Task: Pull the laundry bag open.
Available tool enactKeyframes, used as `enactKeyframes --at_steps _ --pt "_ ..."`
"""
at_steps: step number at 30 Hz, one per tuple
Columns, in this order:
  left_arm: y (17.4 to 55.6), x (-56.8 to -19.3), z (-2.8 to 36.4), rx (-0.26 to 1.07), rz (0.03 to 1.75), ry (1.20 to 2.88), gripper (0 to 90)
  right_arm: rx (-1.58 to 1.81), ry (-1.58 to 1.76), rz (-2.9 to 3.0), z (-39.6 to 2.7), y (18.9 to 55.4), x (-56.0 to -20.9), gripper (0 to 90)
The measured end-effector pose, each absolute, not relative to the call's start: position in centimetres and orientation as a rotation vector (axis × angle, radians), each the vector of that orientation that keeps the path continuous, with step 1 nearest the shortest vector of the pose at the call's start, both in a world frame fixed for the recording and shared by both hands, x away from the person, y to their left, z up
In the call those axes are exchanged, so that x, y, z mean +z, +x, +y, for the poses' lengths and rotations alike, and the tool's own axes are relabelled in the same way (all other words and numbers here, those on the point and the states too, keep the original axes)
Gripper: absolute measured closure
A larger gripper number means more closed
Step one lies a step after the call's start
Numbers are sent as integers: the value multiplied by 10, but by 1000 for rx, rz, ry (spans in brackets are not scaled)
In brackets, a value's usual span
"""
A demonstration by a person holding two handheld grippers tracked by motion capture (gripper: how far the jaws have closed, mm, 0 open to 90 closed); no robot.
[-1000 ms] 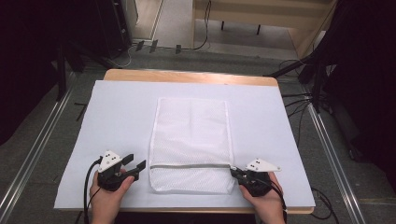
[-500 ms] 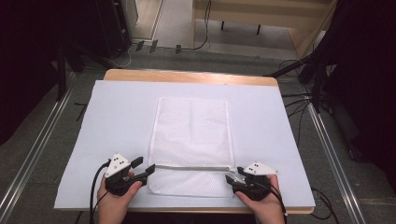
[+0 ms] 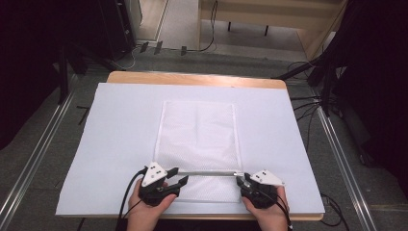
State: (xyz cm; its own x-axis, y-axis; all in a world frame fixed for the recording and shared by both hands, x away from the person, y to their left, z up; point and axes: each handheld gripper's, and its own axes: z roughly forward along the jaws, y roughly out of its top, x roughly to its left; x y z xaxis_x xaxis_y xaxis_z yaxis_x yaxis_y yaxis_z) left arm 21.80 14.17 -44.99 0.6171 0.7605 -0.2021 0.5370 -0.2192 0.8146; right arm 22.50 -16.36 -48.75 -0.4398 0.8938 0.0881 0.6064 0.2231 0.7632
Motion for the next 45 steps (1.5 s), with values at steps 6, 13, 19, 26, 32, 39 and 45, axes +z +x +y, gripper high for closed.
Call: enactKeyframes --at_steps 6,13,19,26,32,39,45 --pt "232 -447 94 216 955 1970 758 1160 1432 2153 -171 227 -488 854" --pt "256 -444 47 160 912 2031 853 1179 1361 2173 -168 225 -487 876" --pt "264 -447 22 116 934 2052 811 1204 1320 2175 -165 224 -484 882" --pt "271 -445 10 138 1049 2000 545 1205 1284 2179 -162 223 -483 885" --pt "278 -447 3 125 1129 1996 410 1193 1259 2190 -158 222 -483 887" --pt "276 -450 1 126 1120 2036 453 1184 1243 2192 -156 222 -483 888" --pt "275 -449 6 104 1096 2044 535 1181 1242 2191 -157 222 -482 888"
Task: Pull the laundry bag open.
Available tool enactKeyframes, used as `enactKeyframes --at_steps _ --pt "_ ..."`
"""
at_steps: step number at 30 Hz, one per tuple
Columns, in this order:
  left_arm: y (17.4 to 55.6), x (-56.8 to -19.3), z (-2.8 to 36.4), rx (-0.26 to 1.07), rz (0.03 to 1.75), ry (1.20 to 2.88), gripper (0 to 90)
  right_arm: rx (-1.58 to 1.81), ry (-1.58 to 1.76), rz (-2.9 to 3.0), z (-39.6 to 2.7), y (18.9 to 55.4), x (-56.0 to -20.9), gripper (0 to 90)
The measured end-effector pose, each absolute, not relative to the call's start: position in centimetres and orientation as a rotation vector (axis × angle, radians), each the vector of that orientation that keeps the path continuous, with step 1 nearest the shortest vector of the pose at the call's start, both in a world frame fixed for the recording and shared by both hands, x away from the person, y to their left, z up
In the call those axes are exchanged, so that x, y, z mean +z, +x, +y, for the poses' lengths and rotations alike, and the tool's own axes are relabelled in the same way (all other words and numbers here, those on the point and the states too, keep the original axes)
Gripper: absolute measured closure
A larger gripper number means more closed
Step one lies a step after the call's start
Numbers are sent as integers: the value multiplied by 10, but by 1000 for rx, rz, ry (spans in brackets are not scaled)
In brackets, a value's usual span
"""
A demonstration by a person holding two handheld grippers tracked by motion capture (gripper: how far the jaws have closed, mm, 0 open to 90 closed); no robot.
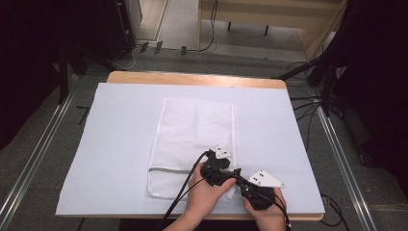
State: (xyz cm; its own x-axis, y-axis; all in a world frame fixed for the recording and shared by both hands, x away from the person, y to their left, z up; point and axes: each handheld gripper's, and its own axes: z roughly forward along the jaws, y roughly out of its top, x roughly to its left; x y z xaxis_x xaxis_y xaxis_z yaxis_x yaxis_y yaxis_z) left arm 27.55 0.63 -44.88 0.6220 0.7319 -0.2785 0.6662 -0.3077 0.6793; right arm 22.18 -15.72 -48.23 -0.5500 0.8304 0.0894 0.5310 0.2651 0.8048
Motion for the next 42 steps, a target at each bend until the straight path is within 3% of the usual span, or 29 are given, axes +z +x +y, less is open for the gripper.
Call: enactKeyframes --at_steps 9,14,17,42 --pt "273 -444 16 48 1072 2021 604 1179 1258 2175 -160 223 -482 888" --pt "272 -448 23 -38 1057 2001 777 1167 1267 2169 -162 224 -482 889" --pt "273 -450 27 -54 1059 1994 814 1167 1273 2166 -162 224 -482 890" --pt "278 -462 38 -98 1056 2019 873 1211 1263 2157 -161 222 -477 899"
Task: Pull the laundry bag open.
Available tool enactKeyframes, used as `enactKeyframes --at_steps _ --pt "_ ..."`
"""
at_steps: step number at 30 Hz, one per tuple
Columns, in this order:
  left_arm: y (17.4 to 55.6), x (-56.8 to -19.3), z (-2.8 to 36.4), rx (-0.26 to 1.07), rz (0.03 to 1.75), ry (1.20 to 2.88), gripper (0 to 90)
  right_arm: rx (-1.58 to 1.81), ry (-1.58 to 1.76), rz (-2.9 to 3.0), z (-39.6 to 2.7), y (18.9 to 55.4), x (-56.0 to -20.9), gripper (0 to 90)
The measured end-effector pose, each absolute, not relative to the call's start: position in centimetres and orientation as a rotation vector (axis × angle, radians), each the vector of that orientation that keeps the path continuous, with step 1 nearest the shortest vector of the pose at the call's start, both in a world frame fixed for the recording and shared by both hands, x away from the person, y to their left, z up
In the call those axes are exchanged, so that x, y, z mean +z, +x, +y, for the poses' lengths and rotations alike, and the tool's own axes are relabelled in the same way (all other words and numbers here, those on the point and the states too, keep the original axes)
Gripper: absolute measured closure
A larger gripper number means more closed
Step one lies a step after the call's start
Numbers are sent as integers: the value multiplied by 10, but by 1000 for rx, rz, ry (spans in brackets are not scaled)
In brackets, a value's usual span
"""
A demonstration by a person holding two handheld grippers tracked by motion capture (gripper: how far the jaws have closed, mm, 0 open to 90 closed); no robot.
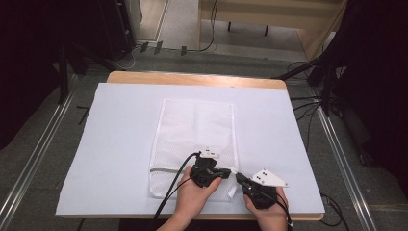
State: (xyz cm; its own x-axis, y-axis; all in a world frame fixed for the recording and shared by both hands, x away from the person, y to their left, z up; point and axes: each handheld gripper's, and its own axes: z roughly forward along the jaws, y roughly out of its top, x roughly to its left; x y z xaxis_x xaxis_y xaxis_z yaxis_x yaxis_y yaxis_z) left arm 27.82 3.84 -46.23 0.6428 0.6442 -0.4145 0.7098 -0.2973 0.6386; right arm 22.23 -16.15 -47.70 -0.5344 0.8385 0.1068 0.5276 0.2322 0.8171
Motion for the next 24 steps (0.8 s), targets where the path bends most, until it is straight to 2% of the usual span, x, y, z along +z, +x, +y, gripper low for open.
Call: enactKeyframes --at_steps 5,12,24 --pt "279 -463 44 -73 1064 2029 874 1162 1264 2149 -160 222 -472 900" --pt "279 -464 75 -50 1114 2010 873 1169 1315 2138 -173 225 -471 900" --pt "265 -465 153 14 1231 1931 873 1134 1327 2163 -173 228 -474 900"
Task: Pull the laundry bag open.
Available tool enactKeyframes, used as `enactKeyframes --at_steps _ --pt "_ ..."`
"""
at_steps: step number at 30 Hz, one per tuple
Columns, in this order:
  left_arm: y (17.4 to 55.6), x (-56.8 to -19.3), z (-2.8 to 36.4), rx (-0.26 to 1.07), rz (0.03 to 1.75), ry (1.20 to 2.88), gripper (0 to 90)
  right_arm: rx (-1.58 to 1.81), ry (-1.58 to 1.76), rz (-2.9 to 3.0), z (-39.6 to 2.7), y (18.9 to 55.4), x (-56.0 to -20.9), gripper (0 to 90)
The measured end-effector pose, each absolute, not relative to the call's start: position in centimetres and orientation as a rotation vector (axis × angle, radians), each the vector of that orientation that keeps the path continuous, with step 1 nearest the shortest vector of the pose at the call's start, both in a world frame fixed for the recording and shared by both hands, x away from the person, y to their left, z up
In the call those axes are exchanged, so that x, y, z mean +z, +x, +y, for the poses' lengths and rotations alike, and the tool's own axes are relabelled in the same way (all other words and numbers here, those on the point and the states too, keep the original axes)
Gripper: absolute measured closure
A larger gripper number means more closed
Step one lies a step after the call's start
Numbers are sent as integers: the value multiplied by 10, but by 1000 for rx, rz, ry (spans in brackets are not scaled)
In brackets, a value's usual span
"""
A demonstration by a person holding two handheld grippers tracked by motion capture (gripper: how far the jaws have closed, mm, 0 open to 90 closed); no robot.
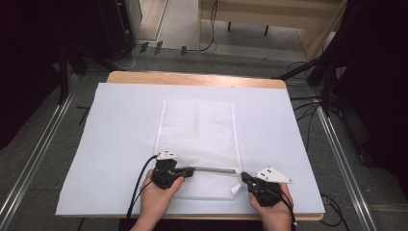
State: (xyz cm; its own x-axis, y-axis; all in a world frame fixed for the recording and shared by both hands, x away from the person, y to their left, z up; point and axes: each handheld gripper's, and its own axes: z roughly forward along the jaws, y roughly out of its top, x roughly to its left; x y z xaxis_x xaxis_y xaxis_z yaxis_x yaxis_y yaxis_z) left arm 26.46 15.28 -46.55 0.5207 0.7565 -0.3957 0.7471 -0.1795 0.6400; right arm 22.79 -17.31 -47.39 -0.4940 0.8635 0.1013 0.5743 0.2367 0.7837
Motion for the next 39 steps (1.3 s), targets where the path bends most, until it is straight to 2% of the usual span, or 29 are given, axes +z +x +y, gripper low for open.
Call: enactKeyframes --at_steps 16,21,22,23,25,26,28,30,36,39 --pt "246 -461 240 98 1352 1834 873 1104 1381 2140 -185 234 -479 900" --pt "243 -463 243 118 1347 1834 872 1081 1376 2154 -180 234 -482 900" --pt "240 -462 244 127 1338 1831 830 1106 1391 2142 -181 234 -482 892" --pt "237 -462 245 132 1337 1807 765 1123 1403 2133 -183 234 -481 847" --pt "235 -462 246 131 1334 1788 615 1154 1427 2111 -187 233 -482 618" --pt "227 -462 244 158 1337 1784 561 1161 1435 2105 -190 232 -482 559" --pt "219 -461 241 157 1333 1762 498 1173 1443 2096 -193 229 -480 503" --pt "212 -458 236 162 1313 1766 479 1206 1464 2069 -194 224 -475 473" --pt "199 -458 223 191 1292 1843 464 1185 1452 2133 -183 202 -476 477" --pt "195 -464 219 189 1300 1913 550 1148 1491 2174 -180 193 -483 584"
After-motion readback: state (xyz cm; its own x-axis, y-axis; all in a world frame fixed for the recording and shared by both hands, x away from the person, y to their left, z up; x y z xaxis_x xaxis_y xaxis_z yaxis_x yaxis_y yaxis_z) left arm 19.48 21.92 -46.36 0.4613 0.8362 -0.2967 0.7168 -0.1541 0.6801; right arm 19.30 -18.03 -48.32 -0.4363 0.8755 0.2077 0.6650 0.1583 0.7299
